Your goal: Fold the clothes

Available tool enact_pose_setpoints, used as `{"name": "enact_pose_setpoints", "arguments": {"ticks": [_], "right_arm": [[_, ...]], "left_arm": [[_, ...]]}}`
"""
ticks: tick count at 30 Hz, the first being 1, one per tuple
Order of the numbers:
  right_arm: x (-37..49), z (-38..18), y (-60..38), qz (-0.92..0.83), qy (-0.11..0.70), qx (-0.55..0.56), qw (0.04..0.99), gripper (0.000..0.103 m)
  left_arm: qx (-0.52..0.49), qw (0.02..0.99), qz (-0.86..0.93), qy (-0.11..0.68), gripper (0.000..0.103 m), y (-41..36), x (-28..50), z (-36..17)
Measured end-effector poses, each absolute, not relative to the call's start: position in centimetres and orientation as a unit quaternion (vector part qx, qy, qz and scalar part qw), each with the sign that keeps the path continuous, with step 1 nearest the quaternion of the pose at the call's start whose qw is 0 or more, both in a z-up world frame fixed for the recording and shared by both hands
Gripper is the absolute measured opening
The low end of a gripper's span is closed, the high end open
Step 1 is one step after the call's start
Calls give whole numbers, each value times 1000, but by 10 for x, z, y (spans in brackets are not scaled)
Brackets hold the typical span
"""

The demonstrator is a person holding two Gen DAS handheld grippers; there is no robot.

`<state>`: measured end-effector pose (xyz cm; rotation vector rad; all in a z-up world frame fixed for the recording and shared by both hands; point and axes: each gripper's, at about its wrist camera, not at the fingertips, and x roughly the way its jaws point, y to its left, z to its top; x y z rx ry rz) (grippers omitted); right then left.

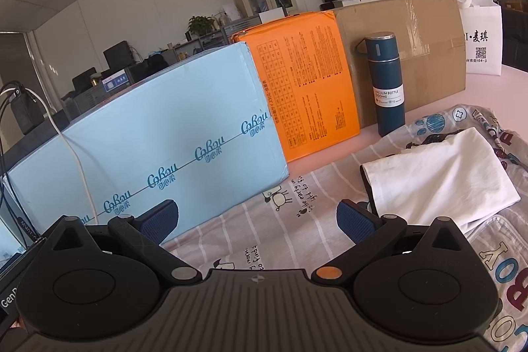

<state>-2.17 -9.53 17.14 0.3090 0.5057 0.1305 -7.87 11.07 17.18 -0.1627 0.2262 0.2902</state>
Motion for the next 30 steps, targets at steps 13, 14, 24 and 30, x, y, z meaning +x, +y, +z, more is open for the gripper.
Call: {"name": "enact_pose_setpoints", "arguments": {"ticks": [13,14,24,30], "right_arm": [[-23,171,-92,70,253,152,953,103],[-23,171,-92,71,253,152,953,103],[-22,170,-92,72,254,151,953,103],[-21,170,-92,72,255,151,952,103]], "left_arm": [[-78,980,142,111,103,109,-79,172],[-78,980,142,111,103,109,-79,172],[-78,981,142,111,103,109,-79,172],[-77,981,142,111,103,109,-80,172]]}}
